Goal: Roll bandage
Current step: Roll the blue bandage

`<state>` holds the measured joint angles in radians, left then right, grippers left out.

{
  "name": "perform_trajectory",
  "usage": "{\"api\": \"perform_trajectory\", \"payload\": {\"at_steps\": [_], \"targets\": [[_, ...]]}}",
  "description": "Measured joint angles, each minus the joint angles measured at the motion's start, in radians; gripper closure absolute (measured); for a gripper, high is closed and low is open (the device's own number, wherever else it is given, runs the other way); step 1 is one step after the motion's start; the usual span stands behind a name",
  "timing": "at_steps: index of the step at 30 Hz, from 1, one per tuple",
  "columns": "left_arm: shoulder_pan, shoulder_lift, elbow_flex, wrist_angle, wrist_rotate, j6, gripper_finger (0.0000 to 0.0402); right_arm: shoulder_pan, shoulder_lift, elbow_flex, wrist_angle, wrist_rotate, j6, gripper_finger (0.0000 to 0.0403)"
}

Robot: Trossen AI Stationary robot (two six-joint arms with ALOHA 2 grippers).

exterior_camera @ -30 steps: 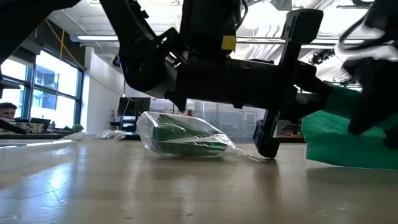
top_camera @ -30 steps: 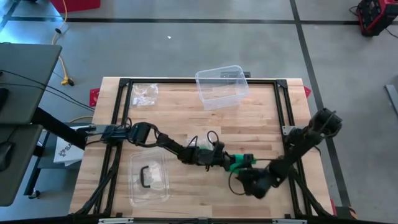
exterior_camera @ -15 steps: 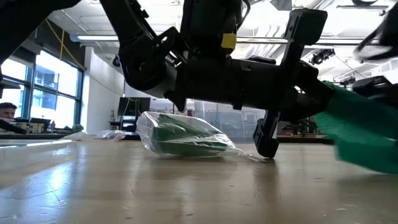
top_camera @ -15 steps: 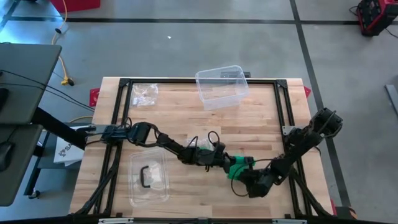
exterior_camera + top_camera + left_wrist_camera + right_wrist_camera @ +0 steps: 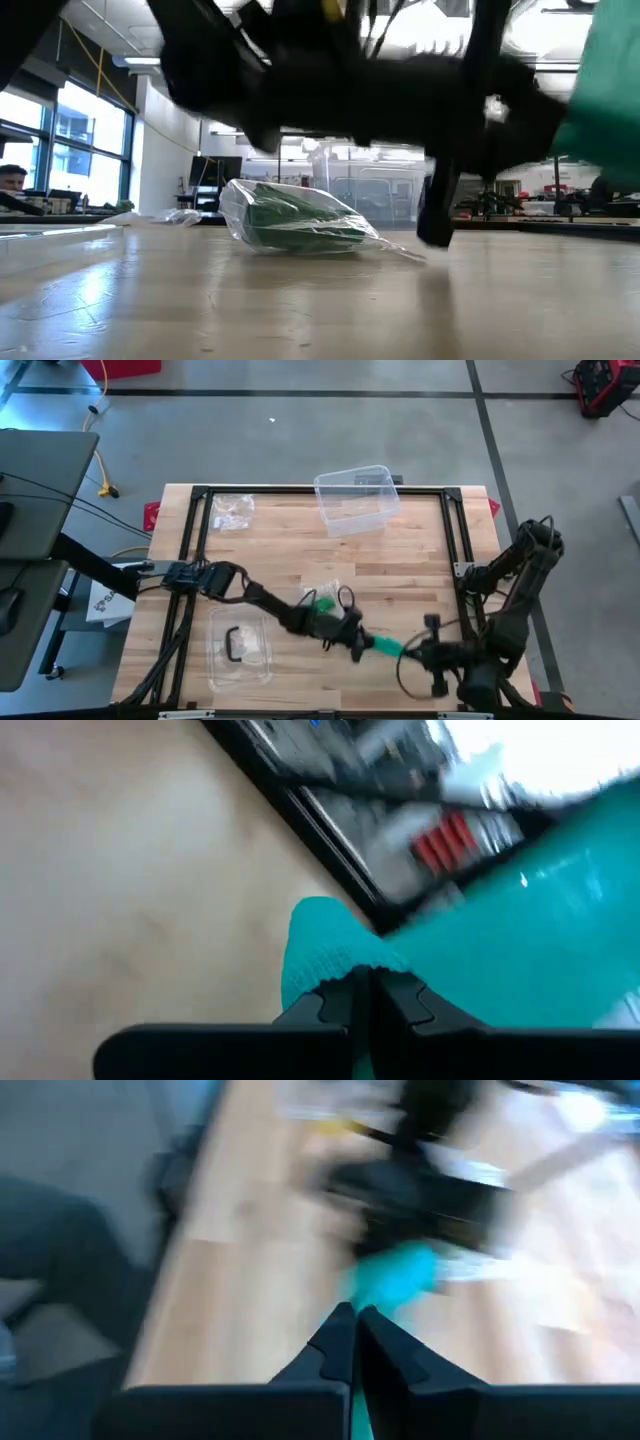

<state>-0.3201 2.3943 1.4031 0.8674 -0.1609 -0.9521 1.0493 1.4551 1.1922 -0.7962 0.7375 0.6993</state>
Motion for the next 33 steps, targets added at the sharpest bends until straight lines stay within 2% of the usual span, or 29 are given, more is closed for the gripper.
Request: {"api": "perform_trajectory", "payload": {"at_steps": [3,5,7,11,13,15,20,24,28,33], "targets": [[-0.064,-0.047,0.005,-0.058,0.021,0.029,0.0401,-0.038,-0.016,0.085,-0.203,0.013,0.064,0.0402],[-0.102,-0.077,0.006,-0.101,-0.009,0.061,0.0401,-0.065,-0.022,0.104,-0.232,-0.017,0.059,0.0402],[-0.127,-0.106,0.0,-0.173,-0.074,0.096,0.0401,-0.082,-0.021,0.1,-0.158,-0.091,-0.021,0.0402],[-0.131,-0.176,-0.005,-0.333,-0.248,0.167,0.0401,-0.085,0.0,0.066,0.151,-0.3,-0.211,0.0402],[-0.118,-0.217,-0.004,-0.367,-0.289,0.215,0.0401,-0.079,0.023,0.052,0.241,-0.387,-0.245,0.0403],[-0.106,-0.256,-0.003,-0.375,-0.315,0.283,0.0401,-0.068,0.054,0.048,0.274,-0.417,-0.248,0.0403],[-0.091,-0.401,-0.004,-0.469,-0.316,0.428,0.0401,-0.052,0.13,0.033,0.243,-0.423,-0.178,0.0403],[-0.107,-0.504,-0.002,-0.531,-0.318,0.481,0.0401,-0.06,0.166,0.033,0.254,-0.365,-0.207,0.0403],[-0.133,-0.524,-0.003,-0.503,-0.33,0.51,0.0401,-0.09,0.169,0.043,0.292,-0.331,-0.28,0.0403],[-0.168,-0.508,-0.003,-0.613,-0.408,0.444,0.0401,-0.081,0.148,0.164,0.25,-0.259,-0.324,0.0403]]}}
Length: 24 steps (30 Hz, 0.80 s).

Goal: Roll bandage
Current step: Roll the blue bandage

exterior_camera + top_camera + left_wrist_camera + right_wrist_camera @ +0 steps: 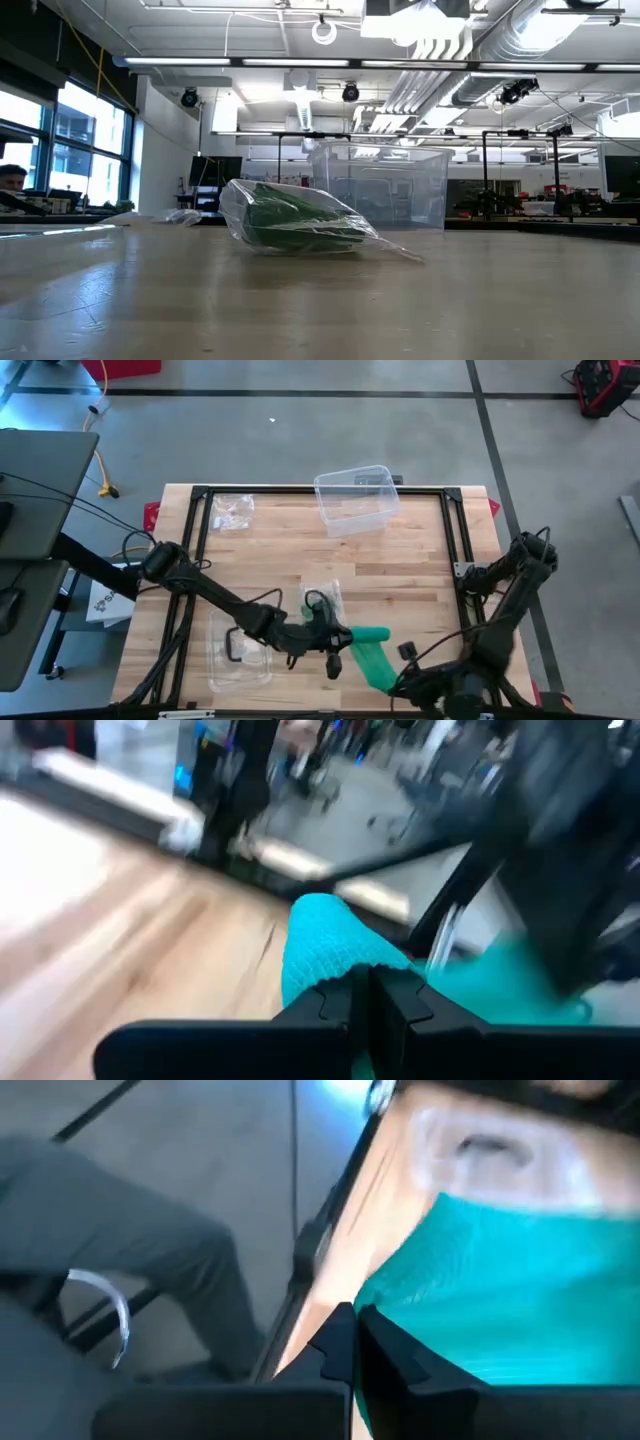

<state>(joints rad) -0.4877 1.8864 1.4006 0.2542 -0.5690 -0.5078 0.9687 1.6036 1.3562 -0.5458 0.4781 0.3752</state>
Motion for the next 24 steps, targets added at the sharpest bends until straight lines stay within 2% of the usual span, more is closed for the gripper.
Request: {"api": "perform_trajectory", "payload": {"at_steps": [3,7,10,14,16,18,20,24], "targets": [[-0.017,0.027,0.0,-0.047,0.013,-0.068,0.0401,0.016,-0.013,0.12,-0.159,0.111,0.037,0.0403],[-0.043,0.063,0.001,-0.036,0.156,-0.143,0.0401,0.021,-0.014,0.265,-0.404,0.324,0.149,0.0403],[-0.079,0.092,0.001,0.013,0.212,-0.118,0.0401,-0.007,-0.016,0.297,-0.529,0.329,0.218,0.0403],[-0.14,0.085,0.002,0.127,0.25,0.025,0.0401,-0.064,-0.015,0.207,-0.595,0.262,0.298,0.0403],[-0.162,0.082,0.001,0.209,0.23,0.113,0.0401,-0.09,-0.014,0.117,-0.514,0.225,0.292,0.0403],[-0.175,0.082,0.0,0.304,0.22,0.205,0.0401,-0.114,-0.013,0.018,-0.338,0.193,0.22,0.0403],[-0.178,0.082,0.0,0.371,0.232,0.278,0.0401,-0.127,-0.015,-0.091,-0.053,0.161,0.076,0.0403],[-0.182,0.083,0.0,0.404,0.235,0.35,0.0401,-0.111,-0.014,-0.258,0.477,0.145,-0.235,0.0403]]}}
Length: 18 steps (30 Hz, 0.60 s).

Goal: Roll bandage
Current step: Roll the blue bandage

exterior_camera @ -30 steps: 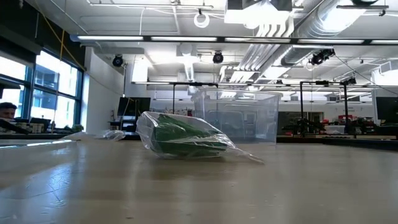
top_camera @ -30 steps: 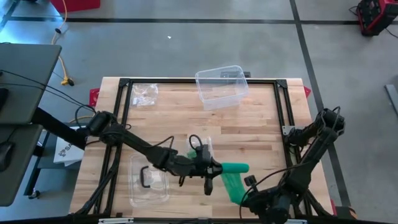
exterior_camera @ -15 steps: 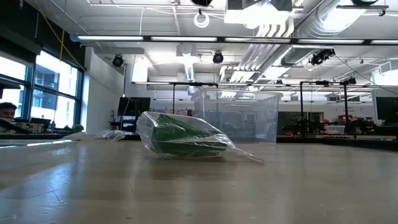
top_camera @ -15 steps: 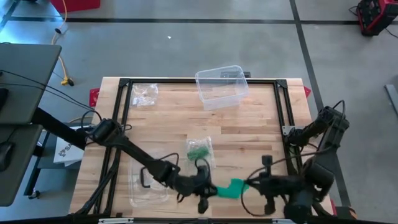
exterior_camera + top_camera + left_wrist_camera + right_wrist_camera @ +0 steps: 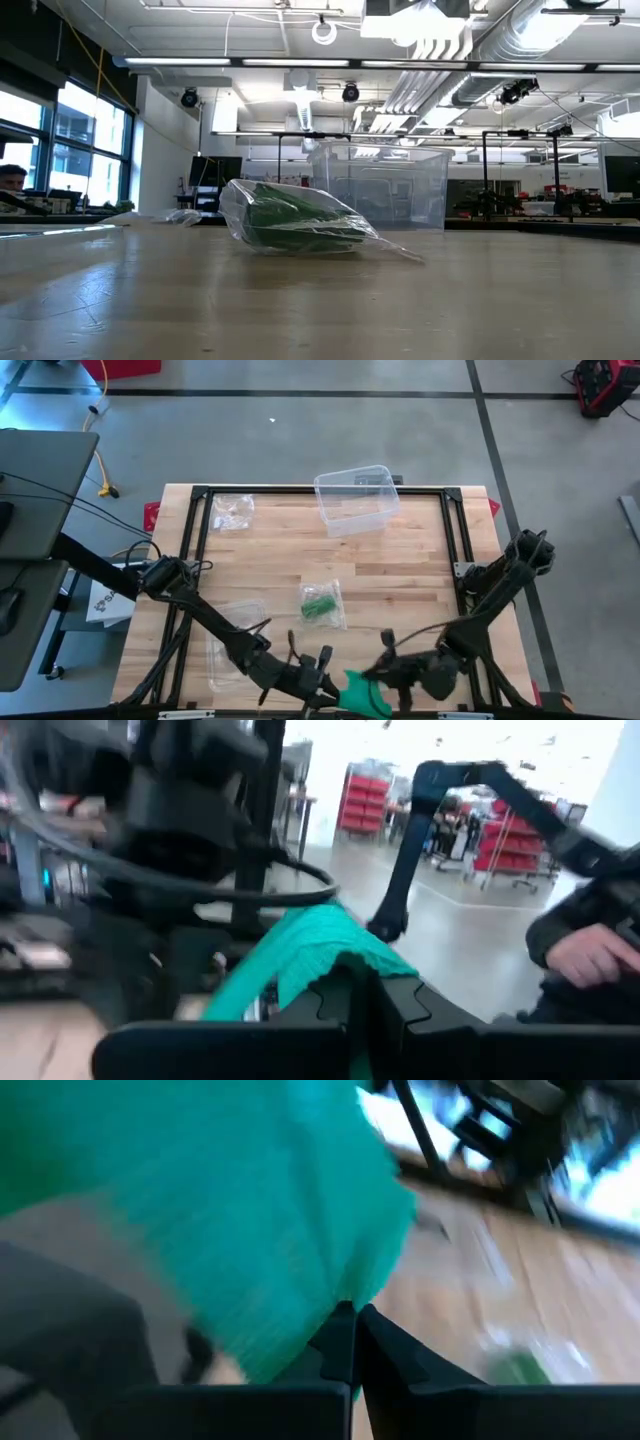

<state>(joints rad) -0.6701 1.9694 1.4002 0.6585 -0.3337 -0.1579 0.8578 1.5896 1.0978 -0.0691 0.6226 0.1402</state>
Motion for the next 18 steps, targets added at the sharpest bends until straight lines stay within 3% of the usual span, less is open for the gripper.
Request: {"api": "perform_trajectory", "payload": {"at_steps": [3,8,13,18], "targets": [[0.002,0.0,0.002,0.065,-0.006,0.056,0.0401,0.022,0.0,-0.053,0.208,-0.006,-0.083,0.0403],[0.018,0.003,0.001,0.123,0.002,0.127,0.0401,0.032,0.0,-0.046,0.228,-0.005,-0.078,0.0385],[0.035,0.003,0.001,0.131,0.003,0.131,0.0401,0.033,-0.002,-0.001,0.197,0.006,-0.077,0.0312],[0.042,0.003,0.002,0.1,0.046,0.114,0.0401,0.047,-0.044,0.053,0.044,0.042,-0.068,0.024]]}}
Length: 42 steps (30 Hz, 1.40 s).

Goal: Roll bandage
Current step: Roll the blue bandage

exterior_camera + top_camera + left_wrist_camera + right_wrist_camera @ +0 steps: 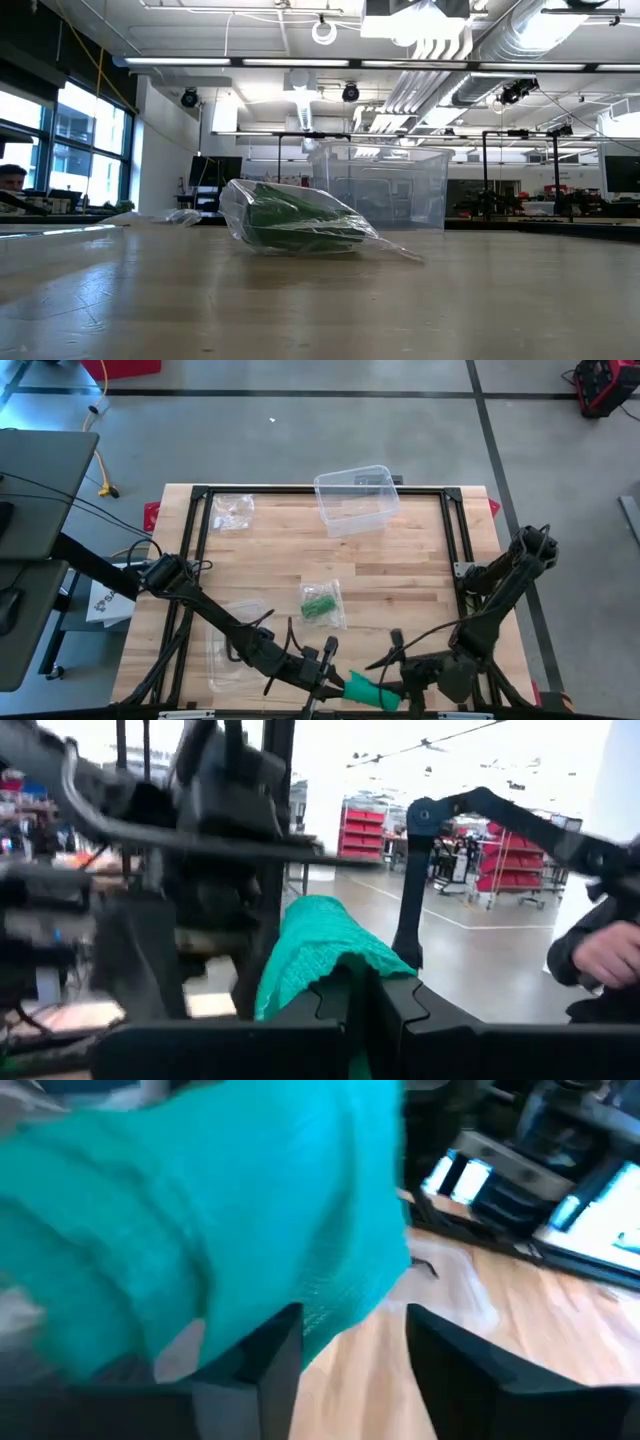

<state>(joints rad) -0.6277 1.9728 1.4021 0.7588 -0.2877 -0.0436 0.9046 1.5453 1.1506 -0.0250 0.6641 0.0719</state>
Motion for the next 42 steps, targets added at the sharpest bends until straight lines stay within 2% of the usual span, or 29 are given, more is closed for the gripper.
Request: {"api": "perform_trajectory", "payload": {"at_steps": [4,10,15,18,20,22,24,25,27,29,33,35,38,42], "targets": [[0.0,0.022,0.001,-0.002,-0.008,-0.044,0.0401,0.041,-0.069,0.027,-0.203,0.033,0.124,0.0215],[0.008,0.07,0.001,0.069,-0.042,-0.105,0.0401,0.113,-0.139,0.028,-0.507,0.088,0.383,0.0213],[0.024,0.097,0.001,0.196,-0.064,-0.113,0.0401,0.201,-0.138,0.028,-0.605,0.163,0.427,0.0213],[0.034,0.096,0.001,0.246,-0.068,-0.131,0.0401,0.244,-0.135,0.028,-0.639,0.244,0.47,0.0213],[0.039,0.096,0.001,0.273,-0.133,-0.156,0.0401,0.273,-0.135,0.028,-0.645,0.294,0.479,0.0213],[0.05,0.095,-0.006,0.269,-0.275,-0.27,0.0401,0.301,-0.134,0.028,-0.644,0.329,0.487,0.0213],[0.081,0.09,-0.052,0.213,-0.387,-0.468,0.0401,0.317,-0.132,0.028,-0.644,0.333,0.511,0.0213],[0.104,0.092,-0.082,0.182,-0.399,-0.587,0.0401,0.321,-0.132,0.028,-0.644,0.333,0.525,0.0213],[0.147,0.124,-0.145,0.156,-0.355,-0.823,0.0401,0.326,-0.131,0.028,-0.644,0.321,0.554,0.0213],[0.169,0.17,-0.184,0.228,-0.319,-0.944,0.0401,0.327,-0.125,0.028,-0.641,0.28,0.579,0.0213],[0.171,0.21,-0.188,0.478,-0.269,-0.976,0.0401,0.32,-0.066,0.029,-0.624,0.191,0.504,0.0213],[0.174,0.227,-0.188,0.516,-0.268,-0.975,0.0401,0.31,-0.019,0.029,-0.609,0.192,0.436,0.0213],[0.183,0.245,-0.191,0.452,-0.274,-1.003,0.0401,0.283,0.036,0.028,-0.607,0.195,0.402,0.0213],[0.181,0.265,-0.189,0.33,-0.24,-1.14,0.0401,0.262,0.054,0.028,-0.641,0.199,0.51,0.0213]]}}
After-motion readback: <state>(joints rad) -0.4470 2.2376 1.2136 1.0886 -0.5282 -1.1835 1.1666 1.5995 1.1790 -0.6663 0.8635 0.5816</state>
